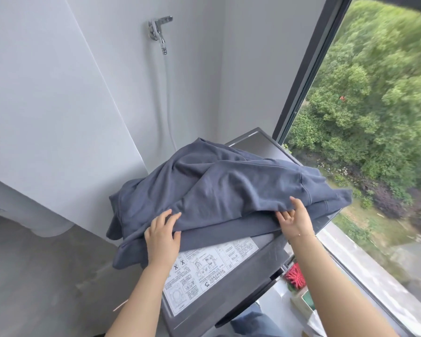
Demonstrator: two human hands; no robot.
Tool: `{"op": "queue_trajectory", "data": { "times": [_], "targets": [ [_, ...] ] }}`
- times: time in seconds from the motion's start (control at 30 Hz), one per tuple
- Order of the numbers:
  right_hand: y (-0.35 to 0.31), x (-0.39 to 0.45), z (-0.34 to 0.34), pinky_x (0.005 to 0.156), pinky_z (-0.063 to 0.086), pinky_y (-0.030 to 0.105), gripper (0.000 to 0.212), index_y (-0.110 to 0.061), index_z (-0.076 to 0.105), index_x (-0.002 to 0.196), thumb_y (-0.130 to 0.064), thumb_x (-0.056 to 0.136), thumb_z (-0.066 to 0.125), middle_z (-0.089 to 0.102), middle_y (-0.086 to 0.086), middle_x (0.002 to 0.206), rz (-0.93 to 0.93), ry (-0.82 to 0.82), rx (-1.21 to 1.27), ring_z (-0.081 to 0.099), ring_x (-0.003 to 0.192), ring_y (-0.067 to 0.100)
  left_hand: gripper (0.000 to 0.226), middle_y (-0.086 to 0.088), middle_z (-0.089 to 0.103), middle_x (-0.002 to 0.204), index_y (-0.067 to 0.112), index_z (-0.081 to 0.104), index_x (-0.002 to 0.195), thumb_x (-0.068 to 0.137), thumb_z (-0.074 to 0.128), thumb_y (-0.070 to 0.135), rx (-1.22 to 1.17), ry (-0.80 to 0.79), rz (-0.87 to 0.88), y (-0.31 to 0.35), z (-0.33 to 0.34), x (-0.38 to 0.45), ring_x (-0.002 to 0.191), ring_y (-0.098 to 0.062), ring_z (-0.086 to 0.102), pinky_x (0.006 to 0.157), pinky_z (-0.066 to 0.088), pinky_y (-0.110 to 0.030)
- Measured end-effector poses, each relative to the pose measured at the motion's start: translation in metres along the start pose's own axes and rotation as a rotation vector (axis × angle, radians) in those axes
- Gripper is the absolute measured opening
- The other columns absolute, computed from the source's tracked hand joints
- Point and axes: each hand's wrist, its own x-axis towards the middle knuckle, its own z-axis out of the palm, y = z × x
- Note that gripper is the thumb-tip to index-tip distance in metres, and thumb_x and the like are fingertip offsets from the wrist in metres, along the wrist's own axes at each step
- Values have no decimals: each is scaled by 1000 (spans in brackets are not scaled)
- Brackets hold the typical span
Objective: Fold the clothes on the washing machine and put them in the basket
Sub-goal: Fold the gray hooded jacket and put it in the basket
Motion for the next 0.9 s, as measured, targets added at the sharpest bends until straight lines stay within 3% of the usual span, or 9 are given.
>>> {"op": "queue_trajectory", "data": {
  "times": [0.07,0.17,0.3,0.37,0.5,0.67,0.77,0.83,0.9],
  "targets": [
    [-16,18,-3,83,53,25,45,-23,58,118,-42,80,73,63,-1,111,-63,-21,-41,61,84,10,43,-3,57,135,23,68,118,81,68,1,-12,55,-50,2,2,5,121,-29,52,93,40,-48],
    [-48,30,2,51,52,19,21,-24,58,114,-17,94,60,64,-5,93,-144,-2,72,62,71,9,41,0,56,138,24,66,123,90,59,1,-68,98,-19,3,-3,14,128,-25,49,100,35,-46],
    [-84,24,3,71,54,24,19,-22,57,97,-5,98,51,67,-4,88,-320,-36,205,65,76,8,48,8,55,137,21,62,128,88,46,0,-179,152,213,-2,-20,8,132,-13,44,107,29,-34],
    [-82,29,-15,71,54,22,23,-21,57,93,1,96,50,70,-10,77,-340,2,177,64,76,7,49,11,54,136,22,62,128,87,44,2,-184,97,253,-5,-19,-3,132,-10,43,109,28,-33],
    [-56,45,-51,59,43,20,20,-19,53,88,0,94,53,61,-5,84,-261,141,-171,55,75,8,49,10,37,149,28,60,129,86,45,10,49,-116,220,-13,2,-21,140,-19,34,114,20,-41],
    [-52,52,-63,69,42,27,10,-13,57,93,-6,87,61,58,-3,81,-357,223,-245,53,80,15,55,24,21,151,42,55,128,75,44,31,-56,-239,89,18,-4,-20,144,-2,14,118,-3,-34],
    [-55,56,-70,57,40,23,19,-22,52,80,-9,89,63,52,-5,76,-328,249,-177,48,68,12,45,18,32,149,35,58,128,84,61,27,-149,-168,57,43,-3,-7,141,-8,27,118,11,-40],
    [-65,63,-71,48,41,17,19,-23,52,81,-11,91,63,53,-5,78,-302,204,-174,48,64,8,51,7,39,150,26,53,134,85,67,21,-172,-108,-10,60,-2,14,138,-17,35,113,23,-40],
    [-77,71,-71,42,41,15,21,-22,49,81,-8,91,62,52,-5,79,-264,174,-205,49,66,8,62,2,38,151,22,41,143,87,66,29,-214,-158,-172,74,-3,39,139,-21,34,110,27,-42]
  ]
}}
